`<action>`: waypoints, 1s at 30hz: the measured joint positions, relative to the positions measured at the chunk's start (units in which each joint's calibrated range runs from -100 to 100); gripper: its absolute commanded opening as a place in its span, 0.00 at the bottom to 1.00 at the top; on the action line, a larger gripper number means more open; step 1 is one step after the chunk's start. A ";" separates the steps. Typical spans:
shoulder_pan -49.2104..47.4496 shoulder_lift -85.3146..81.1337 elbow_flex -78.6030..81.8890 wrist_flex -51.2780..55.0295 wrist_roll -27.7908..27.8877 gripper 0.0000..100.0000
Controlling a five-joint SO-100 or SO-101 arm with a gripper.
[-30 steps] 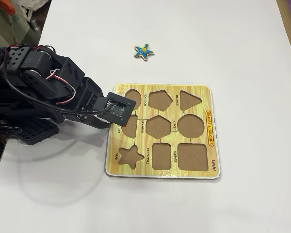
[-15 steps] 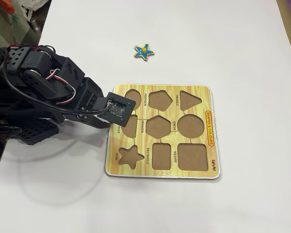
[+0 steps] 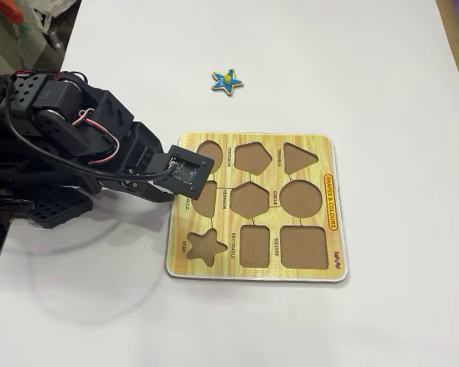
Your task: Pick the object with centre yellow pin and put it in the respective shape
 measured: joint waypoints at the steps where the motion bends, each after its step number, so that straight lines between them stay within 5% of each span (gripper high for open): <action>1: 0.00 0.00 0.00 0.00 0.00 0.04; 30: -0.09 1.46 0.00 -0.69 -0.57 0.04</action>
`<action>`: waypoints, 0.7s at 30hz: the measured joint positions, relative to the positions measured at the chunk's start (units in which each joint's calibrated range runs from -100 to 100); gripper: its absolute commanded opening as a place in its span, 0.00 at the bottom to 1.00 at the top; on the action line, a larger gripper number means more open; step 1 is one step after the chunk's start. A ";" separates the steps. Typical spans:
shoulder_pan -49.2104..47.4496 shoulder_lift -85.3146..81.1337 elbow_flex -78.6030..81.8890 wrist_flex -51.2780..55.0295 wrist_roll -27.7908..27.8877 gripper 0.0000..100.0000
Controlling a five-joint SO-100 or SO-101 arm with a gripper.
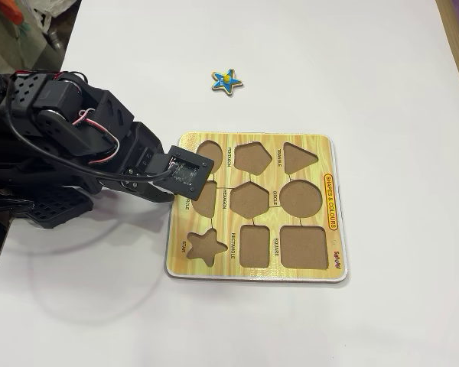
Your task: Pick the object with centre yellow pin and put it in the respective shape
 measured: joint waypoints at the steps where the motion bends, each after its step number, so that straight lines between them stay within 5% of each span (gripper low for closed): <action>1: 0.00 1.55 -0.09 -0.43 -0.05 0.04; 21: -0.56 52.49 -41.64 -1.11 -0.05 0.04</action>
